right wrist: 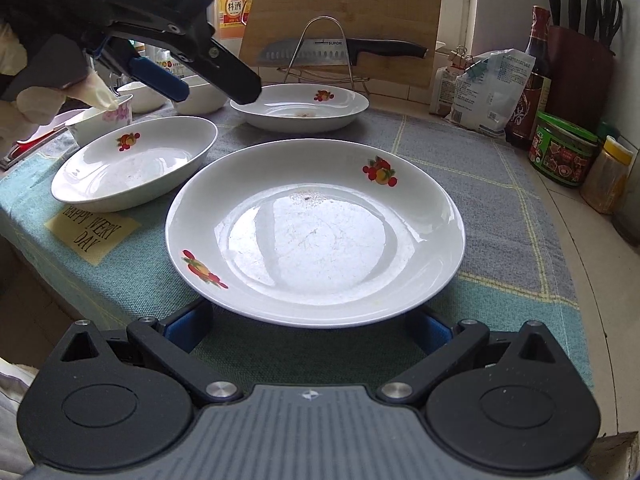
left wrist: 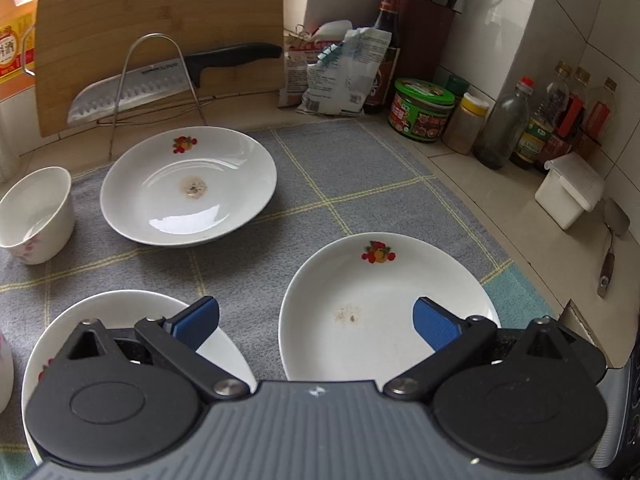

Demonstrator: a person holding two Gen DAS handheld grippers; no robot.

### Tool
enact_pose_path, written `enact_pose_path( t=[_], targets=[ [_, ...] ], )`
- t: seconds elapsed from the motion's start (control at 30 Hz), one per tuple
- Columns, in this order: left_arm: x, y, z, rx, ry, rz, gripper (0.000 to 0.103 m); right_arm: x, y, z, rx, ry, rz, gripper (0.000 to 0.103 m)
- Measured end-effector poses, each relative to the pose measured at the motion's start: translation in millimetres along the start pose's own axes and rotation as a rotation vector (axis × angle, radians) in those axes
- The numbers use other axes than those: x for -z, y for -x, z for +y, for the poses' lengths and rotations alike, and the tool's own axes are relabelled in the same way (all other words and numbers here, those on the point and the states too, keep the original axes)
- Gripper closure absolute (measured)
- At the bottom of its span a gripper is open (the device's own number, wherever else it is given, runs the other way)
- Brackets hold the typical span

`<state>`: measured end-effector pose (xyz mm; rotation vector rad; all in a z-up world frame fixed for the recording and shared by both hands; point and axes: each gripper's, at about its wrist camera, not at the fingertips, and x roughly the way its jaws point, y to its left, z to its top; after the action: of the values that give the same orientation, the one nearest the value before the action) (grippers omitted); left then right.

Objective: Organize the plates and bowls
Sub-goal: 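Move both grippers to the nearest fruit-print plate and grasp its rim from opposite sides, then lift the plate with both grippers and carry it toward the green-lidded jar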

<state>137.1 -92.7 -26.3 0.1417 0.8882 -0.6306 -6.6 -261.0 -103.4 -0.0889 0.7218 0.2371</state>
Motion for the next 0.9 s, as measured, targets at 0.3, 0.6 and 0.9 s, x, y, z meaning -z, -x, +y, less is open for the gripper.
enact_pose_path(
  t=[0.3,0.6,0.9],
  targets=[
    [-13.0,-62.2,-16.3,0.067,-0.16,0.163,0.001,-1.0,-0.5,1.0,0.006,-0.004,0.009,0.0],
    [-16.2,-88.0,-22.2,0.132,-0.238,0.243,0.001,-0.5,-0.3,1.5,0.017,-0.015,0.002,0.0],
    [-23.6,-96.0,-23.0,0.143,-0.309,0.271,0.0,0.5,-0.3,1.8,0.036,-0.033,-0.016,0.0]
  ],
)
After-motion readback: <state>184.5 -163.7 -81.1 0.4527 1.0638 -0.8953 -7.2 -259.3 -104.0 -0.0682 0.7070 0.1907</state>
